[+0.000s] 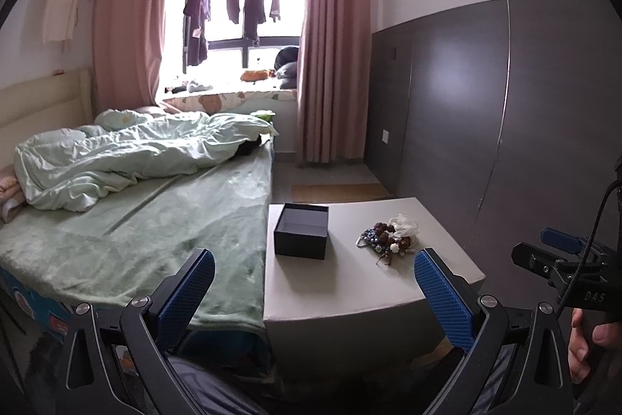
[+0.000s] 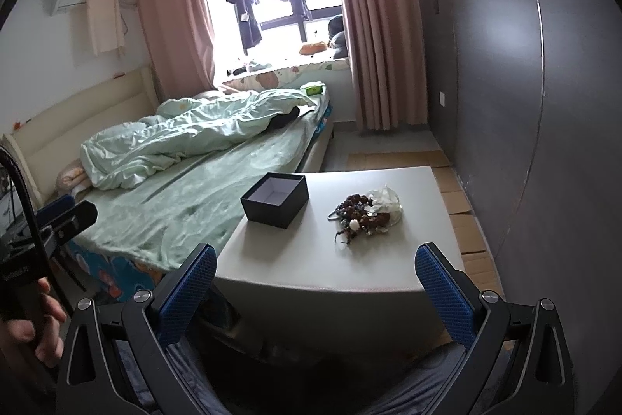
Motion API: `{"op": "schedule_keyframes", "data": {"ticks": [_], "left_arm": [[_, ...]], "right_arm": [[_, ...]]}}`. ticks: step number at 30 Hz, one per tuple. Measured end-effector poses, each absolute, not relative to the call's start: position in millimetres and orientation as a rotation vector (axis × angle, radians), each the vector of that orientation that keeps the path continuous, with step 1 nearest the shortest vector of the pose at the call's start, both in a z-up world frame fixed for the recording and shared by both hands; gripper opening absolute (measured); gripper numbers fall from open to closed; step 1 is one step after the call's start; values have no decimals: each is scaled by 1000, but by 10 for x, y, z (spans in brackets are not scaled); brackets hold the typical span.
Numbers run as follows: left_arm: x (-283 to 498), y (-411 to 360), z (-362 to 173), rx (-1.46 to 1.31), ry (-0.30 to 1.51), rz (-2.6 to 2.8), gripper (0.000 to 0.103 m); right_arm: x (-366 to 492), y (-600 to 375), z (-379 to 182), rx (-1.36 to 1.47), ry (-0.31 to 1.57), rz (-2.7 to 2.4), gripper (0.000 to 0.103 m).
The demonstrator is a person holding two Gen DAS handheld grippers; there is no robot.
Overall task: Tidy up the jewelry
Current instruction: 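Move both tools toward the jewelry pile beside the black box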
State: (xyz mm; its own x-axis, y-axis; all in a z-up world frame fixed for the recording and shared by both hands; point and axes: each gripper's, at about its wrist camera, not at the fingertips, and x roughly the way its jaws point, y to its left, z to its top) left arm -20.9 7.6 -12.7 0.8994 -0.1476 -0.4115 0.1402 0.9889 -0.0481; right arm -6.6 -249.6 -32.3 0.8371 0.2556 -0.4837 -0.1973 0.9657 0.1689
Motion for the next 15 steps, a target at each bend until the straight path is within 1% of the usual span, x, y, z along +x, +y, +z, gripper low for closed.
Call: {"op": "schedule_keyframes", "data": {"ticks": [15], "left_arm": [[-120, 189, -183, -70, 454, -137, 103]], "right_arm": [[-80, -2488, -312, 134, 503, 224, 103]]}}
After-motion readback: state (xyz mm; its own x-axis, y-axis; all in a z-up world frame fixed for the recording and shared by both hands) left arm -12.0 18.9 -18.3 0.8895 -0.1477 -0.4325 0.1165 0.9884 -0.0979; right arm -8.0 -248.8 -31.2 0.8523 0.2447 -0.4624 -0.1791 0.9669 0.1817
